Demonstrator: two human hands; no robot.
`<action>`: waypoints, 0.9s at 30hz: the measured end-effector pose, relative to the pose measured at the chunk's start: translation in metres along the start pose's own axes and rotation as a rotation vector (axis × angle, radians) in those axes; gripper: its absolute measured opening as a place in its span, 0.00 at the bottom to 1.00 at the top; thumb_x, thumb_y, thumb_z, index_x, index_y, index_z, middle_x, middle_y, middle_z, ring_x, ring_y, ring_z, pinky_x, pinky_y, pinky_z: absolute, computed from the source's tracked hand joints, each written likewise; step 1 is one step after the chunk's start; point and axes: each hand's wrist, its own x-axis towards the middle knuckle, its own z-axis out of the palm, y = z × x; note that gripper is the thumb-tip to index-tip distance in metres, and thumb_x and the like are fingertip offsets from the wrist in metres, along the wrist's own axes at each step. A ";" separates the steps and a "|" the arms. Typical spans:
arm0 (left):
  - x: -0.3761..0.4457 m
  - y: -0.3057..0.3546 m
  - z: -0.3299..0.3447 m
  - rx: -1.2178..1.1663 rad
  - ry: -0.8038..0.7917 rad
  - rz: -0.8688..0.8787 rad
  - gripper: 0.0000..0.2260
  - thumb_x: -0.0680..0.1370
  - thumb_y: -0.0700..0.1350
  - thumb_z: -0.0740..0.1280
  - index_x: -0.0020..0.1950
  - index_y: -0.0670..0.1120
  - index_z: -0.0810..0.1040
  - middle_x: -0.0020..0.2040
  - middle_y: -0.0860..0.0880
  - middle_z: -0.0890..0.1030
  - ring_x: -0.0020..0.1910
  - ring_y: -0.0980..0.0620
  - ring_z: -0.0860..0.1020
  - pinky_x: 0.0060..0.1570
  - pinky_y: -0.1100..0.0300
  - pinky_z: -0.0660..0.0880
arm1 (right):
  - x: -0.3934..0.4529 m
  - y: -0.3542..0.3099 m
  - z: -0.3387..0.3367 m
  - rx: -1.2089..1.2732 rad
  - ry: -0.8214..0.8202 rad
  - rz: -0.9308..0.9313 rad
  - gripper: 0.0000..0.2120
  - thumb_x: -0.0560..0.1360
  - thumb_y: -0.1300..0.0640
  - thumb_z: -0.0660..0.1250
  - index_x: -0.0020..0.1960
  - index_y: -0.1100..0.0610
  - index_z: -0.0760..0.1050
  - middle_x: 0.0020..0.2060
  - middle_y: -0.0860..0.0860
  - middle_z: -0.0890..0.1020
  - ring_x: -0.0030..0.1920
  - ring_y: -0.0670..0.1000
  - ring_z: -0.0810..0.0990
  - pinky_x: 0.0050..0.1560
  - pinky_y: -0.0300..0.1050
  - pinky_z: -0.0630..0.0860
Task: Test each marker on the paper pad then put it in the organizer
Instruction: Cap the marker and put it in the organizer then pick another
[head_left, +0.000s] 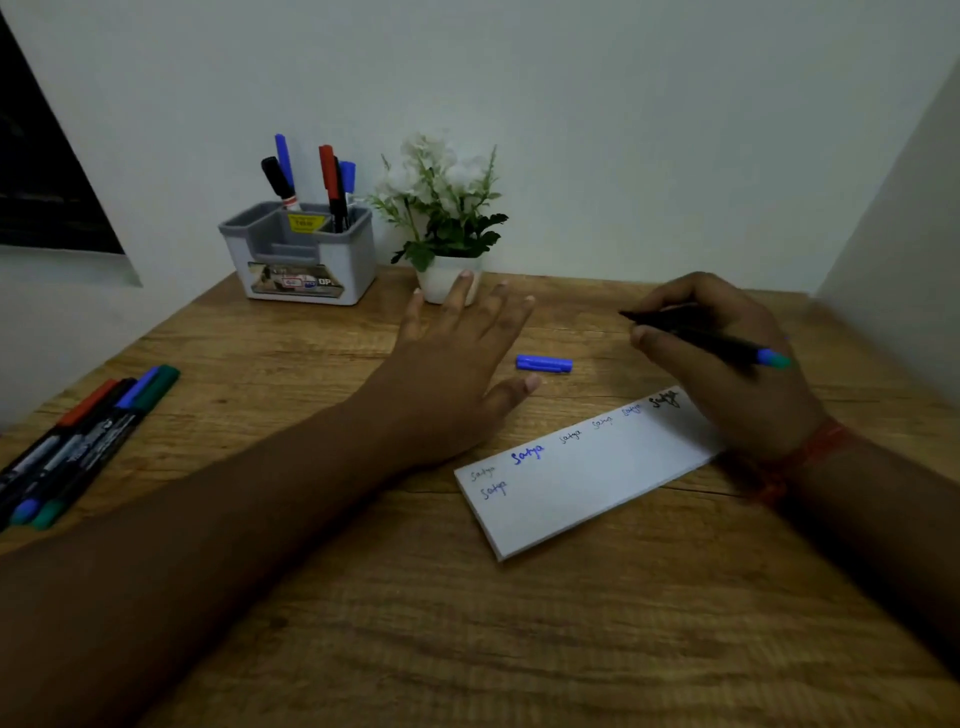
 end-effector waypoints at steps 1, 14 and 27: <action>0.003 0.001 -0.001 -0.038 0.009 0.000 0.31 0.80 0.66 0.46 0.80 0.56 0.44 0.81 0.54 0.47 0.79 0.50 0.39 0.75 0.38 0.40 | 0.000 0.002 -0.001 0.017 -0.017 -0.005 0.06 0.76 0.63 0.71 0.52 0.56 0.79 0.49 0.49 0.84 0.51 0.45 0.83 0.50 0.39 0.78; 0.028 0.003 0.012 -0.264 0.036 0.008 0.18 0.80 0.52 0.65 0.70 0.54 0.74 0.65 0.54 0.76 0.64 0.51 0.69 0.66 0.49 0.65 | -0.001 0.004 0.001 0.095 -0.032 0.088 0.05 0.74 0.60 0.72 0.49 0.53 0.80 0.47 0.49 0.85 0.50 0.51 0.84 0.56 0.60 0.80; 0.017 0.002 0.004 -0.441 0.157 -0.004 0.07 0.80 0.43 0.66 0.56 0.50 0.81 0.49 0.55 0.79 0.48 0.58 0.75 0.44 0.64 0.69 | -0.010 -0.012 0.000 0.222 -0.130 0.100 0.01 0.75 0.67 0.69 0.46 0.63 0.78 0.45 0.57 0.86 0.41 0.51 0.87 0.49 0.48 0.84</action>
